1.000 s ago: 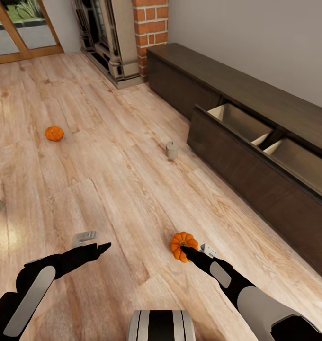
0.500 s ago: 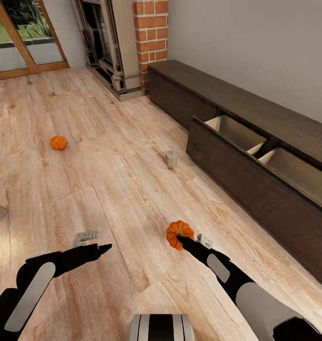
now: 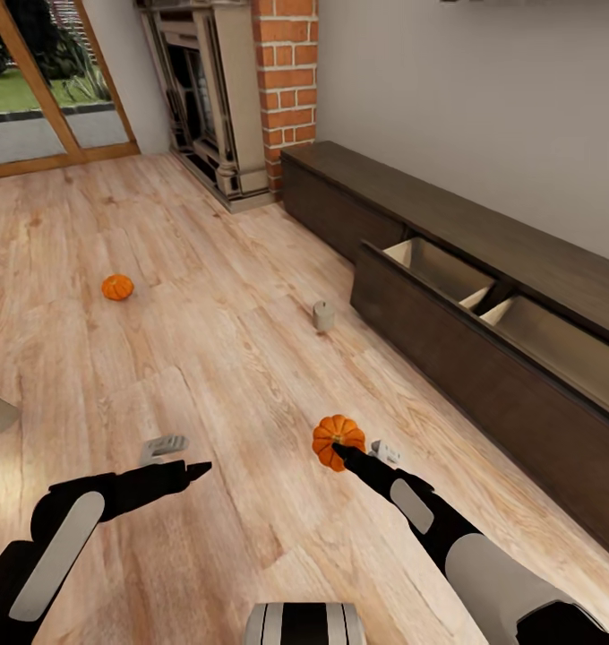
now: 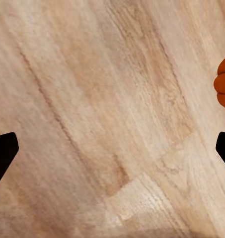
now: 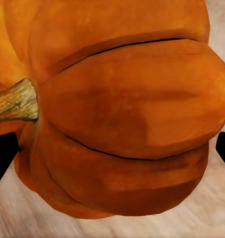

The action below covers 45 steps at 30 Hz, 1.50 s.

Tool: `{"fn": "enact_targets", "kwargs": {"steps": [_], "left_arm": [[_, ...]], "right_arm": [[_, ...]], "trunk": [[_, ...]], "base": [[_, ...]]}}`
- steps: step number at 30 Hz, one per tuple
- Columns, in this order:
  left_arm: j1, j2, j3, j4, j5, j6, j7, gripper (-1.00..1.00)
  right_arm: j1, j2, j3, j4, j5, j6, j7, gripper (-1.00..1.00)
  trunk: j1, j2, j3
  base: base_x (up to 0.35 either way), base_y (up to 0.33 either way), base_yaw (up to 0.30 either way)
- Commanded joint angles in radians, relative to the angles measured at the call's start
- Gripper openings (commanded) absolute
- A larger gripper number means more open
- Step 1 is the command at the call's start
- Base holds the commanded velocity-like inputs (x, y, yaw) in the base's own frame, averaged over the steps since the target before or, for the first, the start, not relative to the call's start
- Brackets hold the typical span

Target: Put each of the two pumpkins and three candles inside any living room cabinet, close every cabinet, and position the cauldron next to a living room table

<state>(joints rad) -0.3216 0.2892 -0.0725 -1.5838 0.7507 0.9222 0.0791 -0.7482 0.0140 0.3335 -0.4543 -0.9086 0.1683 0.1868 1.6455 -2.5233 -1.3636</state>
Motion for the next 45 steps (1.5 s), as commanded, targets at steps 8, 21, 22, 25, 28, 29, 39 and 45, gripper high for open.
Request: {"fn": "enact_targets", "kwargs": {"steps": [8,21,22,25,28,29,39,45], "left_arm": [[-0.002,0.001,0.0,-0.001,0.009,0.017,0.01,1.0],[-0.002,0.003,0.0,-0.001,0.003,0.023,0.02,1.0],[-0.002,0.004,0.0,-0.001,0.002,0.023,0.02,1.0],[-0.002,0.007,0.001,-0.001,0.002,0.025,0.02,1.0],[-0.002,0.009,0.002,-0.001,0.001,0.025,0.021,1.0],[-0.002,0.009,0.002,-0.001,0.001,0.025,0.021,1.0],[-0.002,0.01,0.002,-0.001,0.002,0.026,0.021,1.0],[-0.002,0.011,0.002,0.0,0.003,0.027,0.021,1.0]], "right_arm": [[0.0,-0.002,0.003,0.0,-0.006,0.002,0.002,-1.0],[0.0,-0.002,0.004,-0.001,-0.006,0.003,0.002,-1.0],[0.0,-0.002,0.004,-0.001,-0.006,0.003,0.002,-1.0],[0.0,-0.001,0.004,-0.001,-0.006,0.003,0.002,-1.0],[0.0,-0.001,0.005,-0.005,-0.006,0.003,0.002,-1.0],[0.0,-0.001,0.005,-0.011,-0.006,0.003,0.002,-1.0],[0.003,0.001,0.006,-0.031,-0.004,0.004,0.0,-1.0],[0.003,0.001,0.007,-0.032,-0.004,0.004,0.0,-1.0]], "trunk": [[-0.004,0.002,0.03],[-0.01,0.005,0.081],[-0.01,0.005,0.085],[-0.011,0.006,0.098],[-0.013,0.006,0.113],[-0.013,0.007,0.118],[-0.018,0.009,0.172],[-0.02,0.01,0.205]], "base": [[-0.134,0.0,0.0],[-0.29,0.0,0.0],[-0.145,0.0,0.0],[-0.075,0.0,0.0],[-0.031,0.0,0.0],[-0.016,0.0,0.0],[-0.004,0.0,0.0],[0.0,0.0,0.0]]}}
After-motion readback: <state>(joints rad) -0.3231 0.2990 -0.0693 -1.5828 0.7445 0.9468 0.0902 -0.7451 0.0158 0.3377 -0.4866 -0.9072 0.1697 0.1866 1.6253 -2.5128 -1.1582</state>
